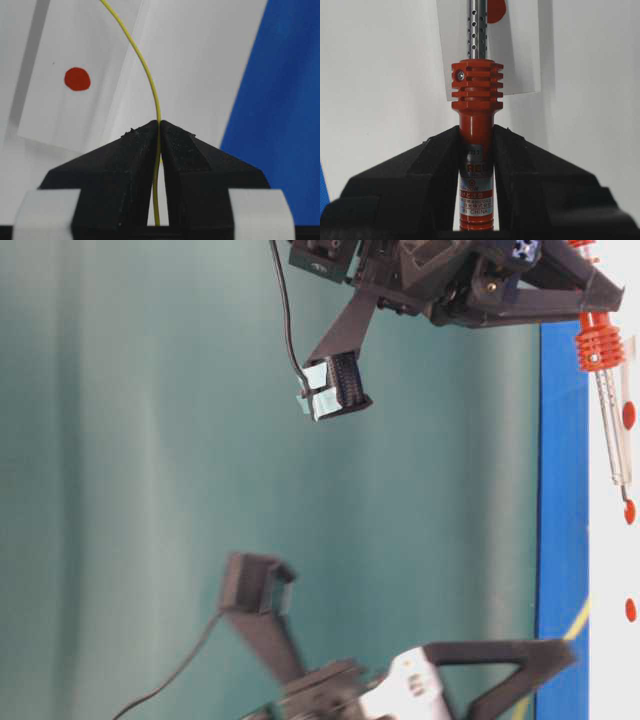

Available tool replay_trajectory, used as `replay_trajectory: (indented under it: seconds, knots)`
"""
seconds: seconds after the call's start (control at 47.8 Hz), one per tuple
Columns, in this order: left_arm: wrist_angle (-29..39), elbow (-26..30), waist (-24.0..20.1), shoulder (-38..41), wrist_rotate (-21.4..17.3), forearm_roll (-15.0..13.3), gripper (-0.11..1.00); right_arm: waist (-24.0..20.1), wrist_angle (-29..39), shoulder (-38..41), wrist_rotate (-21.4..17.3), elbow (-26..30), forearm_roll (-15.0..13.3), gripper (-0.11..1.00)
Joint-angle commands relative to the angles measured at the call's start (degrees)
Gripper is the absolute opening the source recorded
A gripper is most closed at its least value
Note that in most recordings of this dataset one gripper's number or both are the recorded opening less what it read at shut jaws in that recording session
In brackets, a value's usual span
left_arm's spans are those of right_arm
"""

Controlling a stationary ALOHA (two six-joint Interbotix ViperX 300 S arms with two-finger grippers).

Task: Touch the tip of the soldering iron to the tip of the solder at the mark.

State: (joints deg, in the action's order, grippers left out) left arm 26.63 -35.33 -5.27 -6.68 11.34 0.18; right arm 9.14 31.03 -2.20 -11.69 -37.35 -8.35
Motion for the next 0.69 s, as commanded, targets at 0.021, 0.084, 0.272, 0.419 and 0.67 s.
replay_trajectory:
  seconds: [0.021, 0.084, 0.272, 0.419, 0.67]
  knots:
    - [2.0, -0.1, 0.6, -5.4, -0.3, 0.1, 0.03, -0.1, -0.3, -0.7, -0.1, 1.3, 0.1, 0.06]
    - [3.0, -0.8, 0.7, -8.1, -0.3, 0.1, 0.03, -0.1, -0.3, -0.7, -0.1, 1.3, 0.1, 0.06]
    - [2.8, -5.0, 0.9, -15.6, 0.0, 0.1, 0.03, -0.1, -0.3, -0.7, -0.1, 1.3, 0.1, 0.06]
    - [1.9, -6.5, 1.1, -16.5, 0.4, 0.1, 0.03, -0.1, -0.3, -0.8, -0.1, 1.5, -0.2, 0.06]
    - [1.7, -6.4, 1.1, -16.2, 0.1, 0.1, 0.03, 0.4, 0.7, -6.9, -0.5, -0.3, -0.3, 0.06]
